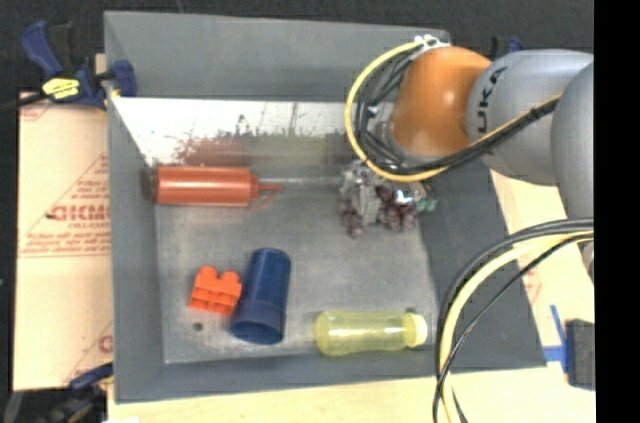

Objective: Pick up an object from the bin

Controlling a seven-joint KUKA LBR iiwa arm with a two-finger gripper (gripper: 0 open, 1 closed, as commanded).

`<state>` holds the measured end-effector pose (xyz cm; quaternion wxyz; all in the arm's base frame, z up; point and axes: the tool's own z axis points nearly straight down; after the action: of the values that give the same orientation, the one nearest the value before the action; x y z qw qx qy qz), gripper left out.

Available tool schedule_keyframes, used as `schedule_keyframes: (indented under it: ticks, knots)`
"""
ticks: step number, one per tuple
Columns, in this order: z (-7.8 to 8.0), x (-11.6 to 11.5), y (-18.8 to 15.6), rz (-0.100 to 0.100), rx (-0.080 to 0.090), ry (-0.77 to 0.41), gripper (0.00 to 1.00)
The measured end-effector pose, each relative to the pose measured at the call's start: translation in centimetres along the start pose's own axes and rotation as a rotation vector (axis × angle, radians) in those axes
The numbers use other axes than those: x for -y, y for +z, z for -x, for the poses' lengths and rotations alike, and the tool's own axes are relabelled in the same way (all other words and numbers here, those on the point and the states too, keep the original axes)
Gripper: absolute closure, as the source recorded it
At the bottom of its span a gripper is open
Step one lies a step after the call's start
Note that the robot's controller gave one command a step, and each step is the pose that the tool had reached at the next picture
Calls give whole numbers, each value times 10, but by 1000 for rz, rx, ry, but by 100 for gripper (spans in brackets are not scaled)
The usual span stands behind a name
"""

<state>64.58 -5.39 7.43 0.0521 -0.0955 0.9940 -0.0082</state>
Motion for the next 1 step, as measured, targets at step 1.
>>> schedule_keyframes:
  ticks: [1]
  knots:
    - [4, 4, -132, 5, -9, 101, 100]
